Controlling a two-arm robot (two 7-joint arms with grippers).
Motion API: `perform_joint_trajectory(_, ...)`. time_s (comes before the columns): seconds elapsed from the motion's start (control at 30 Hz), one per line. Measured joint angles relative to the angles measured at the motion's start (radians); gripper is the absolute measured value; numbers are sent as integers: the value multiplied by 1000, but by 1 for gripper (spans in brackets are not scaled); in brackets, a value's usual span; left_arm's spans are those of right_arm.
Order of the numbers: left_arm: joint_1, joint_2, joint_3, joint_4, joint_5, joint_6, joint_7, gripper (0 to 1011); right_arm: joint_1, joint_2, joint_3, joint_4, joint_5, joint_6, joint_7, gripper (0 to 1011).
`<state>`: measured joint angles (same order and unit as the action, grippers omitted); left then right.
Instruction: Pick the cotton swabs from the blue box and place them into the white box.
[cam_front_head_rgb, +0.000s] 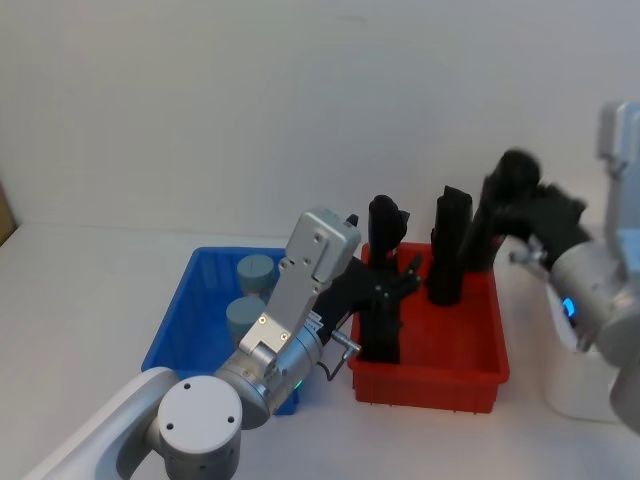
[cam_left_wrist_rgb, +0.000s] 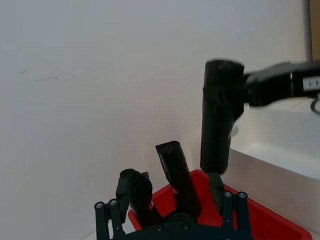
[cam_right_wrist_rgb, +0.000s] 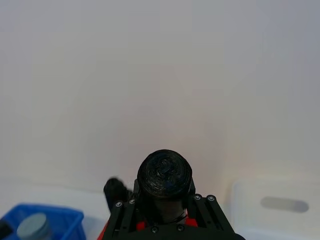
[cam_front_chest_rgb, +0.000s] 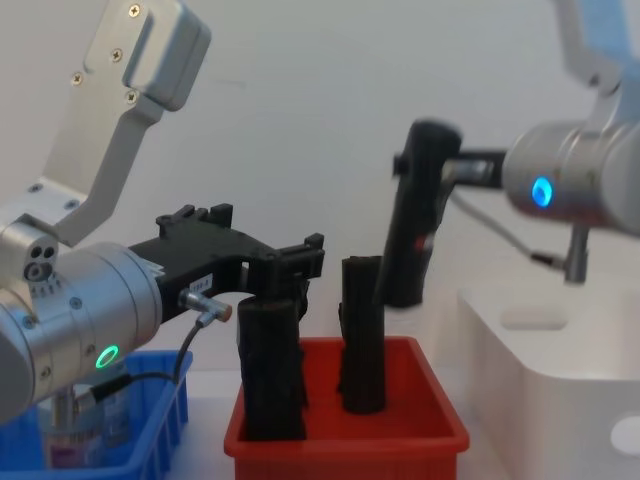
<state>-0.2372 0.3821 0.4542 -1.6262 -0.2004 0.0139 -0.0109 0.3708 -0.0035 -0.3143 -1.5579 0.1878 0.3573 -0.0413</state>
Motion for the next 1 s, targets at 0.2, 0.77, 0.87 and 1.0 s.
perform_joint_trajectory(0.2, 0, 0, 0, 0, 0, 0, 0, 1003, 21, 5, 30, -15, 23, -47, -34, 447)
perform_joint_trajectory(0.77, 0, 0, 0, 0, 0, 0, 0, 1003, 91, 24, 109, 65, -1, -126, -170, 447)
perform_joint_trajectory(0.87, 0, 0, 0, 0, 0, 0, 0, 1003, 102, 26, 119, 96, -14, -126, -194, 447)
perform_joint_trajectory(1.0, 0, 0, 0, 0, 0, 0, 0, 1003, 113, 27, 128, 130, -28, -117, -220, 447)
